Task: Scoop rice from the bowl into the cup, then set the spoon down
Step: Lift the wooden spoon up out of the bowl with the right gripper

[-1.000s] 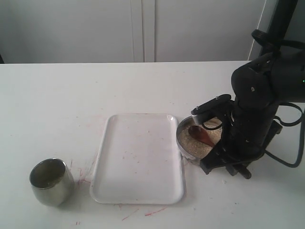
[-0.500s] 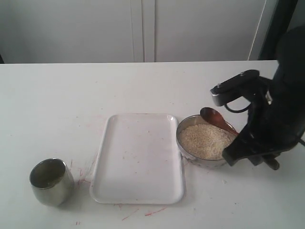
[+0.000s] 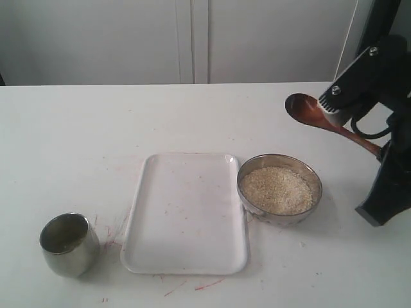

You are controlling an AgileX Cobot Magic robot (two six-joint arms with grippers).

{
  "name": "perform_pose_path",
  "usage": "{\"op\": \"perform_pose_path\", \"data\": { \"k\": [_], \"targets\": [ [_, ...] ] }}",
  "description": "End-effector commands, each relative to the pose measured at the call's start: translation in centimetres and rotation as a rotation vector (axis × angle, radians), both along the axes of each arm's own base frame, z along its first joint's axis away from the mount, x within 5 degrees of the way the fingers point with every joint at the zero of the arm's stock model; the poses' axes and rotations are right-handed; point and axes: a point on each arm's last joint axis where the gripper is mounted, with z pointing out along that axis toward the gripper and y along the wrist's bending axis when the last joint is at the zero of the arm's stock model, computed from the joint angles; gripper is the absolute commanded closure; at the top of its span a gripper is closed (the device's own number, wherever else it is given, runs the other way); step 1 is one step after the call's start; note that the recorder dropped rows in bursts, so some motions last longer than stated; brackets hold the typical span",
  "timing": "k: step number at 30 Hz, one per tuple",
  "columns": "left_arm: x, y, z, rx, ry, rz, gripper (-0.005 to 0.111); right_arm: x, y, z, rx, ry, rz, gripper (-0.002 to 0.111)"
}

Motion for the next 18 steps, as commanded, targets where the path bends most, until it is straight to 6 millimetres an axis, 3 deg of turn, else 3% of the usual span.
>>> {"op": "perform_pose_path", "data": {
  "k": [1,8,18],
  "targets": [
    [0.0,0.0,0.2,-0.011,-0.007,-0.007,0.092,1.7,0.9,-1.0,-0.195,-0.046,0.04,0.108],
    [0.0,0.0,0.2,-0.011,-0.007,-0.007,0.092,3.9,1.2,-5.8,-0.584,-0.001,0.159,0.108],
    [0.0,0.0,0.2,-0.011,-0.007,-0.007,0.092,4.9,2.1,-10.3,-0.656,0.114,0.139,0.108]
  ]
}}
